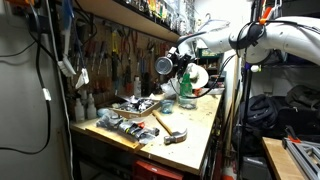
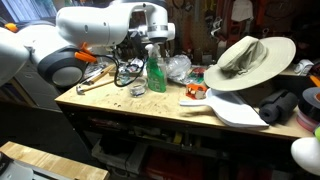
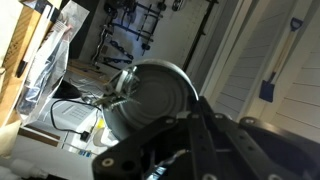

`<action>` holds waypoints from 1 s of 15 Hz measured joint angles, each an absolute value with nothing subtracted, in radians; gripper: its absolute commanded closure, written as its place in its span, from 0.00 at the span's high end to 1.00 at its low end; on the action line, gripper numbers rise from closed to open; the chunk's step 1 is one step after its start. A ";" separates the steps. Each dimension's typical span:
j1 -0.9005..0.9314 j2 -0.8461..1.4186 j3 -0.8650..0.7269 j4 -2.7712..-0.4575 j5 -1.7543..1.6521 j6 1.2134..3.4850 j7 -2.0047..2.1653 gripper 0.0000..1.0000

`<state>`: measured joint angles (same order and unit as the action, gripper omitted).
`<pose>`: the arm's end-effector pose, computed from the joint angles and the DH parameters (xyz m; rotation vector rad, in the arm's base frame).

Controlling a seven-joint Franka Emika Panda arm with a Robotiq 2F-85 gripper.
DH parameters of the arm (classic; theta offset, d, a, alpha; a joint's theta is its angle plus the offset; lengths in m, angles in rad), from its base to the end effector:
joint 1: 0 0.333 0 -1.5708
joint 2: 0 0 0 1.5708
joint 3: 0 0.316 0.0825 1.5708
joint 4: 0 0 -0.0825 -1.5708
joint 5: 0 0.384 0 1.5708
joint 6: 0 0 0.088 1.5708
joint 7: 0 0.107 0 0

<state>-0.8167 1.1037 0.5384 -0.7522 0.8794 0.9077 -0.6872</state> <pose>0.6380 -0.2822 0.3803 -1.5276 -0.5093 -0.1309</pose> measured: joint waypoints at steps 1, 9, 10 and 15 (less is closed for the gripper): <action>-0.814 1.103 0.538 -0.752 0.872 0.911 -0.687 0.01; -0.772 1.065 0.533 -0.775 0.779 0.915 -0.728 0.01; -0.766 1.050 0.533 -0.786 0.761 0.915 -0.744 0.01; -0.741 0.940 0.515 -0.898 0.651 1.006 -0.828 0.01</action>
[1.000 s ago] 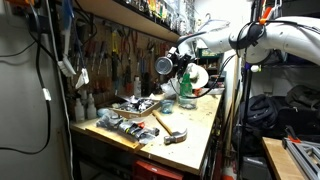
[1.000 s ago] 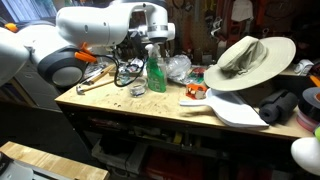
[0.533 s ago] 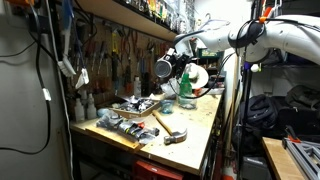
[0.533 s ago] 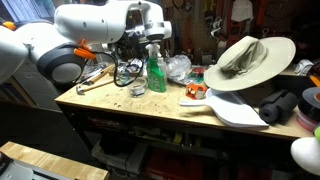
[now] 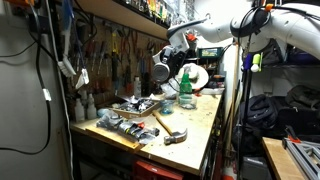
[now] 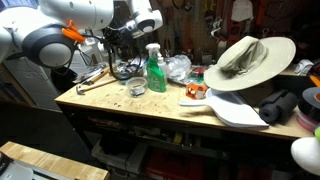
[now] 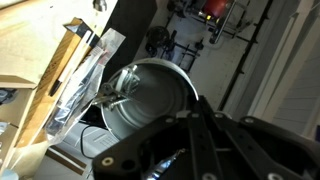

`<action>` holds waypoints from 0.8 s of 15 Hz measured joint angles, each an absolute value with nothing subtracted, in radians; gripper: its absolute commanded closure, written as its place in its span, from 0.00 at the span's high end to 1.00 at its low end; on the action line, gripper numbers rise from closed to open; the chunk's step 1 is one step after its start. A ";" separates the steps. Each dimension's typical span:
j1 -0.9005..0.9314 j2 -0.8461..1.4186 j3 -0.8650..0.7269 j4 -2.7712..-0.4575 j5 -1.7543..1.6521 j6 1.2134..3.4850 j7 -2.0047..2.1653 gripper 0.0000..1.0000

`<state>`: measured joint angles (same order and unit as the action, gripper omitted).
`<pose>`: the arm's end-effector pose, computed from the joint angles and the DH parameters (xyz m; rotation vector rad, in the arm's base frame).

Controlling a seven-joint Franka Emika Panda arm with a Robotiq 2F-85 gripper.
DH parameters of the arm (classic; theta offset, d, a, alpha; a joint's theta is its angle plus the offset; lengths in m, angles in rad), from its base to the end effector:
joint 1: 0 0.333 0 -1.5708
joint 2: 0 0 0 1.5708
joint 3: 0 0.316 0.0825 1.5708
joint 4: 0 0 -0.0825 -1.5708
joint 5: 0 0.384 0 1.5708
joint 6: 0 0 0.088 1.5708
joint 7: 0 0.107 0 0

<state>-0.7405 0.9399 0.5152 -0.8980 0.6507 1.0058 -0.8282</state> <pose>0.6495 -0.2198 0.3974 -1.7552 -0.6709 -0.0288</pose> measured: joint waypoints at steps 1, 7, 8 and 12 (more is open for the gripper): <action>-0.739 0.908 0.511 -0.938 0.627 1.046 -0.846 0.01; -0.718 0.715 0.484 -1.208 0.511 1.361 -0.924 0.01; -0.714 0.685 0.484 -1.255 0.501 1.417 -0.930 0.01; -0.613 0.545 0.361 -1.434 0.499 1.619 -0.981 0.01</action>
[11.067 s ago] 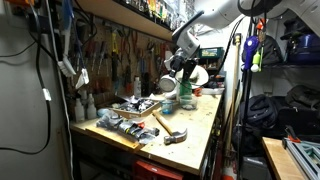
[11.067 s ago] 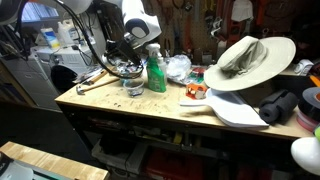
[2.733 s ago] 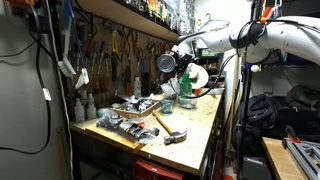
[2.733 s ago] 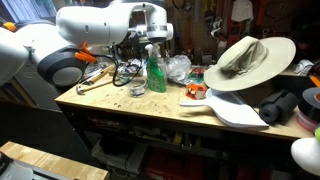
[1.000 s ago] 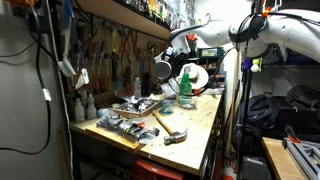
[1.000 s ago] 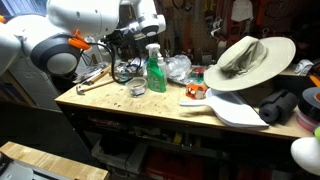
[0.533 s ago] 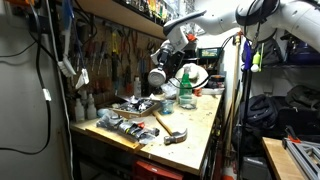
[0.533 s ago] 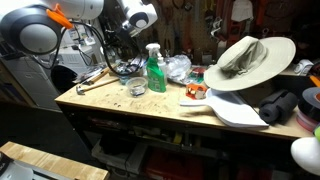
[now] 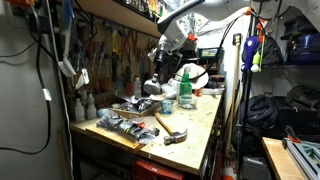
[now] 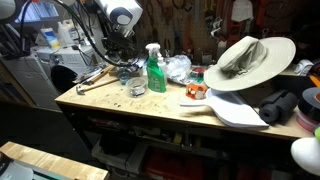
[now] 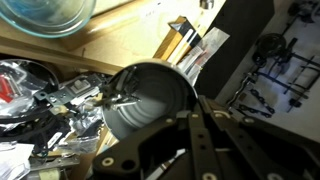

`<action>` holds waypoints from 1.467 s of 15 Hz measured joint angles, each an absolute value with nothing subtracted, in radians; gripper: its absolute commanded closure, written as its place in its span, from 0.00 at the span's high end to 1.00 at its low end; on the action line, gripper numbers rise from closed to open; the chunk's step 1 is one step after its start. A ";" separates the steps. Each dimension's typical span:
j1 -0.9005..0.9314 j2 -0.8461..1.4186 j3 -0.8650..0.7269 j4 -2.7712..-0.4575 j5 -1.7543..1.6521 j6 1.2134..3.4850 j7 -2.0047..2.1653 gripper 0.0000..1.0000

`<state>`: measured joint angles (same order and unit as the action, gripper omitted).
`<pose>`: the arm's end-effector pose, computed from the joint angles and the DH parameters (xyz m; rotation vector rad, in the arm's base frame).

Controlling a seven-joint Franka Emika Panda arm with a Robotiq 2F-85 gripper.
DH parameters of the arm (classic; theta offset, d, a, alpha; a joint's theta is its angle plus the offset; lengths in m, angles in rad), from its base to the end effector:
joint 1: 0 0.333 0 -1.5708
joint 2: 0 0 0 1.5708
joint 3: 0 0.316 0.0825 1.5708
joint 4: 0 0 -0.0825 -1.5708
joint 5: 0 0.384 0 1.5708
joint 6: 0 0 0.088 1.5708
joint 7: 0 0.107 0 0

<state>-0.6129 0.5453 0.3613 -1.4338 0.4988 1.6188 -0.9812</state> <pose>0.6497 -0.1604 0.3916 -2.2898 -0.7088 -0.1671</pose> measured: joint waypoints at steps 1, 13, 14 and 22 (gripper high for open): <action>-0.573 0.510 0.318 -1.478 0.499 1.674 -0.992 0.01; -0.198 0.161 0.078 -2.078 0.311 2.375 -0.999 0.01; -0.179 0.138 0.074 -2.124 0.280 2.419 -0.993 0.01; -0.097 0.008 0.047 -2.334 0.027 2.521 -0.834 0.01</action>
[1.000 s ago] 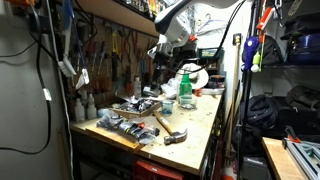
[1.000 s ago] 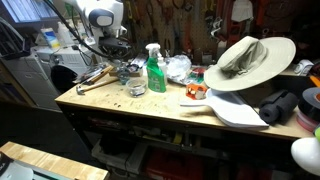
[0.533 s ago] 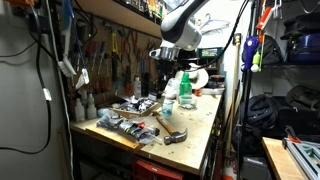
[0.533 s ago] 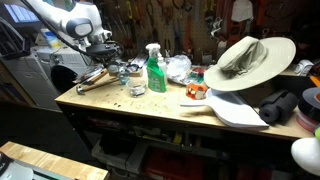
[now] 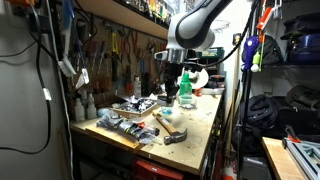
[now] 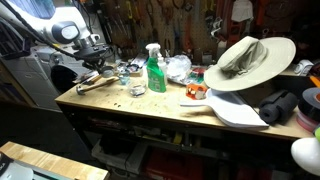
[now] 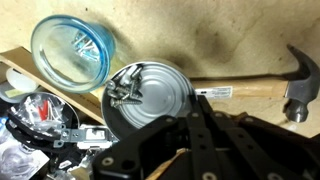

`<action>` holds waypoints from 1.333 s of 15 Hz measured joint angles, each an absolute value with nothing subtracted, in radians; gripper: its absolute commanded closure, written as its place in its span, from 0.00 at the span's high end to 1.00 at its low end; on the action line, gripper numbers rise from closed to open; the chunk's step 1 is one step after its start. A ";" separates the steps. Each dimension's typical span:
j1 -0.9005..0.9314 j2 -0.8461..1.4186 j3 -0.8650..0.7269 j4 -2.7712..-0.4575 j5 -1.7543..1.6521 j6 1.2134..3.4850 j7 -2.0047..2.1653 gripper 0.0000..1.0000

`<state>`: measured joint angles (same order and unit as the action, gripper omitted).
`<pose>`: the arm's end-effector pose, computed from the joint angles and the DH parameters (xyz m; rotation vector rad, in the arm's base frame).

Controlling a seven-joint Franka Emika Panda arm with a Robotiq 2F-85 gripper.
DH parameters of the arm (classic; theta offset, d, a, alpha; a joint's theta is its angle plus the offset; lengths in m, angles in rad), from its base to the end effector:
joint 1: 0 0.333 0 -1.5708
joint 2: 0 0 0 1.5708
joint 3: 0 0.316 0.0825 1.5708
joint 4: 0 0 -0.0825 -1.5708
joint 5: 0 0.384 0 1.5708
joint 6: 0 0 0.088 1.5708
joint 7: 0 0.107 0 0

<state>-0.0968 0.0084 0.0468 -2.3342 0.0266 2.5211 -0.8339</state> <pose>0.5228 -0.0264 0.3499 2.8493 1.1440 0.2600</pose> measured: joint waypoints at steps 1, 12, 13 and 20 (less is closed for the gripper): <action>-0.092 0.000 0.044 -2.345 0.006 2.509 -0.806 0.01; -0.083 0.012 0.002 -2.370 -0.084 2.445 -0.668 0.01; -0.083 0.019 -0.002 -2.370 -0.084 2.445 -0.668 0.01; -0.083 0.075 -0.013 -2.369 -0.073 2.468 -0.671 0.30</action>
